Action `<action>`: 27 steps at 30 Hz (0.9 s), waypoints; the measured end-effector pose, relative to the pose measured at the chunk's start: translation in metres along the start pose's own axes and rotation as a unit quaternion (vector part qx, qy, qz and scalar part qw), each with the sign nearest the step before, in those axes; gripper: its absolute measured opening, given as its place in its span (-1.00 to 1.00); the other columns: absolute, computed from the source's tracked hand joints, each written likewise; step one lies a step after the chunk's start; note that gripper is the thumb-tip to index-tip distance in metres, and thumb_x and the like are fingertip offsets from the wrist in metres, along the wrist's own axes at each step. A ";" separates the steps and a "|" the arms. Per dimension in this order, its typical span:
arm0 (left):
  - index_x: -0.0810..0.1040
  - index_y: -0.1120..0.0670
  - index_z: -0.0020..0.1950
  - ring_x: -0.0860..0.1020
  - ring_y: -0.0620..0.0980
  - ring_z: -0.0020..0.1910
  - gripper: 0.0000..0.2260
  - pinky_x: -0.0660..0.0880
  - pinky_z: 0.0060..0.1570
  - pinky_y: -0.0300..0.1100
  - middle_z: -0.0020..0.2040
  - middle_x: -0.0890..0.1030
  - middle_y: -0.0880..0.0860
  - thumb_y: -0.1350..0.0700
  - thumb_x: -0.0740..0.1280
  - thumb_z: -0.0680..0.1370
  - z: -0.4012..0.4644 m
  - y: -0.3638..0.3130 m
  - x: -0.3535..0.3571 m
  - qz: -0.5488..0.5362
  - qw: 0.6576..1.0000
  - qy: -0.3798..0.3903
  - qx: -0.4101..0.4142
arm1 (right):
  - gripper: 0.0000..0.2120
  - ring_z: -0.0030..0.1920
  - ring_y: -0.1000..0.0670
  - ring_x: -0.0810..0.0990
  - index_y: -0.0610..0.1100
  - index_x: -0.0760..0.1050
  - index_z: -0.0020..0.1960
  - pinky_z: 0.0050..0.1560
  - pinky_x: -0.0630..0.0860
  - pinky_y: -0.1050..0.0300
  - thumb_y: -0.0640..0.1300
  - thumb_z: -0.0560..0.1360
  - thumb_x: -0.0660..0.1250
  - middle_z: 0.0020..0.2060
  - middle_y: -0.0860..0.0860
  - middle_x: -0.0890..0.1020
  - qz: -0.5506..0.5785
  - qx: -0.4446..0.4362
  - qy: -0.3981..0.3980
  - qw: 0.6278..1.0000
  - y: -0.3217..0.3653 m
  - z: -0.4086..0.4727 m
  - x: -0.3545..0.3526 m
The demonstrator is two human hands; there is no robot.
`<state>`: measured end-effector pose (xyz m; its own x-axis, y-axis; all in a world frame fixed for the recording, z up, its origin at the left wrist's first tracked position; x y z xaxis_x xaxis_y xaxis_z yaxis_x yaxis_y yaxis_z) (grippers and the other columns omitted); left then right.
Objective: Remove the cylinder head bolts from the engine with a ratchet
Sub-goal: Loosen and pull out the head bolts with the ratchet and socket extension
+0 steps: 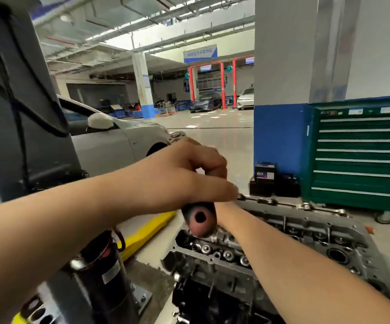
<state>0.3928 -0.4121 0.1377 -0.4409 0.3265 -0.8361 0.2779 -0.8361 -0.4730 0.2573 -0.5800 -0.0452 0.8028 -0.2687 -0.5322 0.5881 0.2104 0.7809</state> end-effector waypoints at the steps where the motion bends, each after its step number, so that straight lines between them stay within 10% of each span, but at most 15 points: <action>1: 0.53 0.09 -0.29 0.57 -0.05 0.12 -0.73 0.46 0.15 0.00 0.11 0.60 -0.02 -0.02 0.49 0.49 -0.006 0.002 -0.003 0.004 0.999 0.017 -0.038 | -0.86 -0.08 0.15 0.63 0.27 0.49 -0.11 -0.03 0.62 -0.05 0.02 0.54 0.38 -0.16 0.13 0.61 -0.014 -0.016 0.006 1.000 0.005 0.001 -0.001; 3: 0.62 -0.15 -0.10 0.58 -0.26 0.12 -0.84 0.53 0.06 -0.13 0.24 0.50 -0.26 0.14 0.46 0.48 -0.016 0.006 -0.008 0.018 0.994 0.027 -0.106 | -0.95 -0.15 0.17 0.60 0.30 0.52 -0.09 -0.11 0.55 0.04 0.14 0.50 0.37 -0.19 0.16 0.62 0.007 -0.031 0.028 0.999 0.007 0.000 0.002; 7: 0.17 -0.40 0.57 0.60 -0.22 -0.48 -0.14 0.47 -0.51 -0.33 -0.01 0.51 -0.18 0.28 0.44 0.49 -0.045 0.042 -0.040 0.070 0.972 -0.021 -0.221 | -0.70 -0.06 0.14 0.66 0.34 0.54 0.04 -0.03 0.52 0.08 0.38 0.36 0.32 -0.12 0.26 0.67 0.037 -0.022 0.012 0.999 0.009 -0.006 -0.003; 12: 0.51 -0.18 0.48 0.65 0.04 -0.02 -0.52 0.62 0.07 -0.01 0.22 0.65 0.00 -0.12 0.47 0.57 -0.107 0.124 -0.114 0.277 0.883 -0.107 -0.363 | -0.76 0.01 0.01 0.64 0.28 0.53 0.01 0.06 0.55 -0.02 0.29 0.39 0.39 -0.04 0.14 0.67 0.058 -0.007 0.011 0.998 0.015 -0.011 -0.004; 17: 0.65 -0.30 0.22 0.63 0.07 -0.20 -0.65 0.59 -0.21 -0.09 -0.14 0.66 -0.02 -0.42 0.31 0.55 -0.095 0.188 -0.147 0.348 0.827 -0.201 -0.393 | -0.85 0.03 0.00 0.65 0.28 0.51 0.06 0.06 0.54 0.01 0.17 0.50 0.39 0.02 0.11 0.68 0.066 -0.002 0.009 0.998 0.015 -0.014 -0.008; 21: 0.52 0.02 0.34 0.72 0.16 -0.17 -0.75 0.67 -0.39 -0.07 0.02 0.71 0.22 -0.03 0.33 0.70 -0.030 0.229 -0.138 -0.010 0.882 -0.231 -0.410 | -0.92 0.04 0.03 0.64 0.32 0.49 0.04 -0.02 0.52 0.07 0.13 0.58 0.36 0.03 0.16 0.68 0.072 0.004 -0.014 0.997 0.007 -0.014 -0.012; 24: 0.34 0.11 0.51 0.58 0.41 0.22 -0.48 0.67 -0.10 0.29 0.35 0.51 0.33 0.13 0.40 0.57 0.010 0.228 -0.127 -0.337 0.840 -0.179 -0.386 | -0.93 0.06 0.08 0.65 0.34 0.47 0.06 0.00 0.51 0.05 0.19 0.58 0.31 0.03 0.18 0.70 0.071 0.005 -0.016 0.997 0.007 -0.014 -0.012; 27: 0.30 -0.04 0.57 0.41 0.44 0.40 -0.33 0.64 -0.11 0.40 0.50 0.33 0.25 0.07 0.52 0.52 0.064 0.231 -0.121 -0.379 0.805 -0.216 -0.402 | -0.92 0.09 0.10 0.66 0.31 0.46 0.10 0.16 0.55 -0.04 0.19 0.60 0.29 0.02 0.19 0.72 0.058 0.008 -0.010 0.998 0.006 -0.014 -0.010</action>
<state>0.4557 -0.6725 0.1470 -0.9516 0.2786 -0.1302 0.1753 0.1436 -0.9740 0.2545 -0.5625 -0.0397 0.8636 -0.2619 -0.4308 0.4890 0.2270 0.8422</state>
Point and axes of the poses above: each hand's wrist, its own z-axis towards the middle knuckle, its own x-axis out of the palm, y = z × x, the point moved 6 cm from there along z, towards the middle knuckle
